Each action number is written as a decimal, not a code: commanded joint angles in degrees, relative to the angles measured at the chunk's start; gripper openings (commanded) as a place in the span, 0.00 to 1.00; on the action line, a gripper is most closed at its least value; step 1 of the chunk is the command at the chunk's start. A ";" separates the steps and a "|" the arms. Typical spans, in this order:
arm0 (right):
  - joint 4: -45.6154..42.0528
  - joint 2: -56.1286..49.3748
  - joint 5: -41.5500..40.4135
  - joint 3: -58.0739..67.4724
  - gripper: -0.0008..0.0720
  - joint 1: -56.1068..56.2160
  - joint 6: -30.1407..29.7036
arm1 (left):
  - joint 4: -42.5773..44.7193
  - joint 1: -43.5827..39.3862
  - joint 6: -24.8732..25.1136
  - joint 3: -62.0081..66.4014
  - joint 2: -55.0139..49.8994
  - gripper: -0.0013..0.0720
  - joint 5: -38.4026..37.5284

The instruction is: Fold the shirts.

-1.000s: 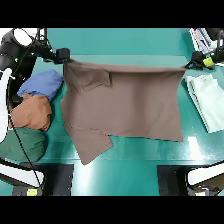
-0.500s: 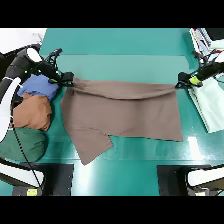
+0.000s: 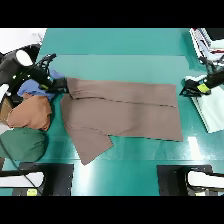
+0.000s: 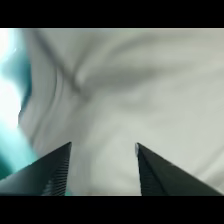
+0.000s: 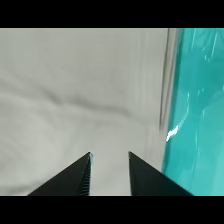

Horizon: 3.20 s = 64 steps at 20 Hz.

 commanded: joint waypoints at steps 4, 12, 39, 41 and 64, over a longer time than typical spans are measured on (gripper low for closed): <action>0.44 14.56 -2.14 -13.99 0.61 -3.52 -0.50 | -0.87 0.02 -4.09 -30.29 20.87 0.66 -1.31; 0.46 18.40 -3.91 -16.83 0.61 -0.31 -0.48 | -16.70 0.02 -3.45 -51.87 27.67 0.66 11.23; 2.86 19.45 -6.84 -45.13 0.05 -12.46 -4.94 | -14.27 0.02 -0.92 -47.32 33.07 0.05 8.24; 2.75 23.32 -5.35 -45.13 0.03 -11.69 -4.96 | -9.35 0.02 -1.53 -45.42 33.09 0.05 3.23; -2.56 1.40 -4.59 -7.65 0.03 3.54 -1.90 | -8.50 0.02 4.61 -9.11 3.43 0.05 19.76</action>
